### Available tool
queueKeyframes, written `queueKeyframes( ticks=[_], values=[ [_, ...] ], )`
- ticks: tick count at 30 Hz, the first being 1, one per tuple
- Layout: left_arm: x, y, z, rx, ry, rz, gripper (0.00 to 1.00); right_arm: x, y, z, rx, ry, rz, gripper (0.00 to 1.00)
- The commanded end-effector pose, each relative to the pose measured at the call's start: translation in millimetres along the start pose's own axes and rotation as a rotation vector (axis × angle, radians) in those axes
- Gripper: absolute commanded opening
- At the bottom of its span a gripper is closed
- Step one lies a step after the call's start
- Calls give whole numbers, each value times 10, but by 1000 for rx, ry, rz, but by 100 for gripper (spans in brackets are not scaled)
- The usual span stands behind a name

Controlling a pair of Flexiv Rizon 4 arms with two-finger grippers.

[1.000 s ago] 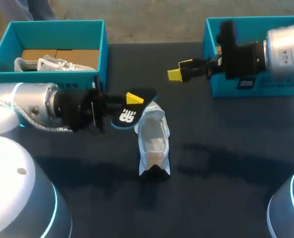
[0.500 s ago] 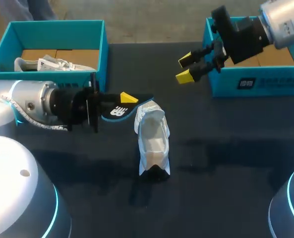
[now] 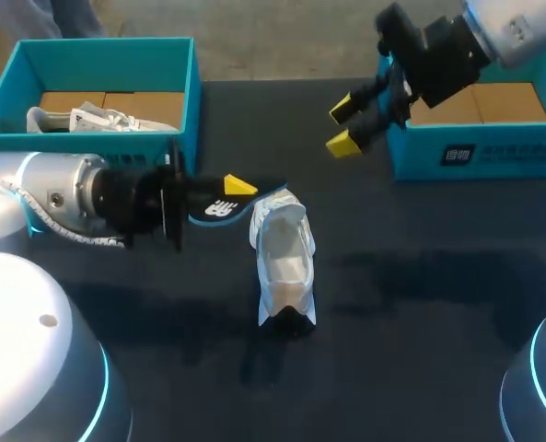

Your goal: Take the shoe out of the shoebox, open the shoe tongue, remove and reinsert the insole, then place the shoe into the shoebox

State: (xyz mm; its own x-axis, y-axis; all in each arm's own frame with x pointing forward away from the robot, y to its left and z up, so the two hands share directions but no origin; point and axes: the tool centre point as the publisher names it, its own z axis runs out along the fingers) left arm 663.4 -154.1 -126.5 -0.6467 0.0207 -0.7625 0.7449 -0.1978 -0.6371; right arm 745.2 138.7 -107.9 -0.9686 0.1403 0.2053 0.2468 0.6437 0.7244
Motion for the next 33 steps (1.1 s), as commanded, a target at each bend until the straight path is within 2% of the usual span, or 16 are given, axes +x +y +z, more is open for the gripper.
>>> queueKeyframes(
  ticks=[1,9,13,18,26,33],
  values=[
    [65,28,-10,7,19,-75,0,22,-185,-60,32,-47,-83,100],
    [173,13,-23,10,-17,-174,0,-42,-444,-13,70,-71,-208,100],
    [245,30,2,16,-46,-212,0,-41,-557,108,61,-56,-249,100],
    [331,102,-19,62,-74,-259,0,-14,-698,302,60,-22,-254,100],
    [437,216,21,38,-26,-248,0,-14,-698,302,60,-22,-254,100],
    [550,276,25,0,-36,-205,0,-14,-698,302,60,-22,-254,100]
  ],
)
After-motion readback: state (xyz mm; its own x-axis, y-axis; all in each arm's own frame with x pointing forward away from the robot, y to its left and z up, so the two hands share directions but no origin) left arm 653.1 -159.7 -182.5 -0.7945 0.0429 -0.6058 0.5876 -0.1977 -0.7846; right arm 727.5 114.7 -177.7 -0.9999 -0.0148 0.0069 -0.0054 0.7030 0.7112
